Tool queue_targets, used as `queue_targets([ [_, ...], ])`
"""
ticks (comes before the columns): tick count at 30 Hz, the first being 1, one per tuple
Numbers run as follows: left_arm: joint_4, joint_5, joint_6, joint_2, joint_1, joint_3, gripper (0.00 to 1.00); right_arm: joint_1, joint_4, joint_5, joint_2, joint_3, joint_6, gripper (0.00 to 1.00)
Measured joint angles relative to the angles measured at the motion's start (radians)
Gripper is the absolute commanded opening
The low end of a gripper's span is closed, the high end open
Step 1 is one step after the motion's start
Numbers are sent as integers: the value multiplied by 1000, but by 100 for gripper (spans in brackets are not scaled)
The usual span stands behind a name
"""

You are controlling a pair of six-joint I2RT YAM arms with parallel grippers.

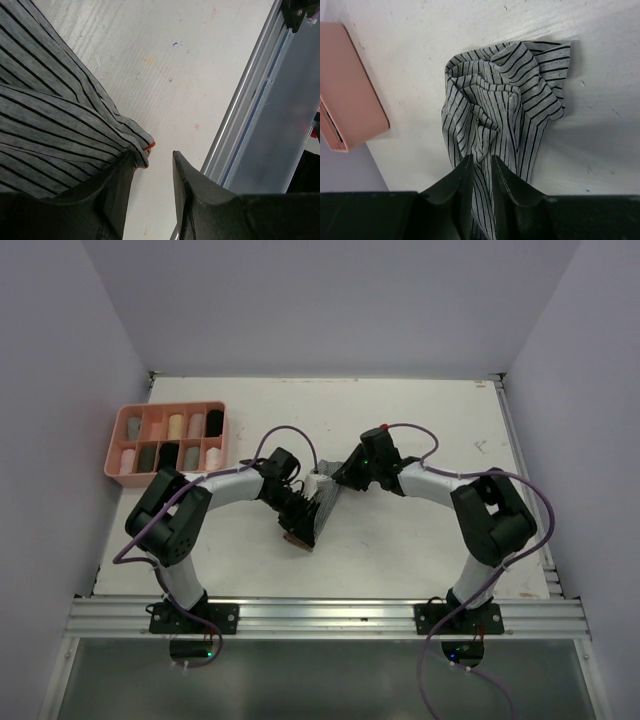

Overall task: Roll the underwear
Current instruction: Fold the underwear

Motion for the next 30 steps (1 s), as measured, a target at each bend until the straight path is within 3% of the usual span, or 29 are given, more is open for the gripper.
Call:
queue_targets([
  [17,2,6,0,0,3,-2,43,0,52,-33,163,111,30,31],
  [30,2,6,-5,0,3,-2,44,0,-97,-22,172,151,-49,31],
])
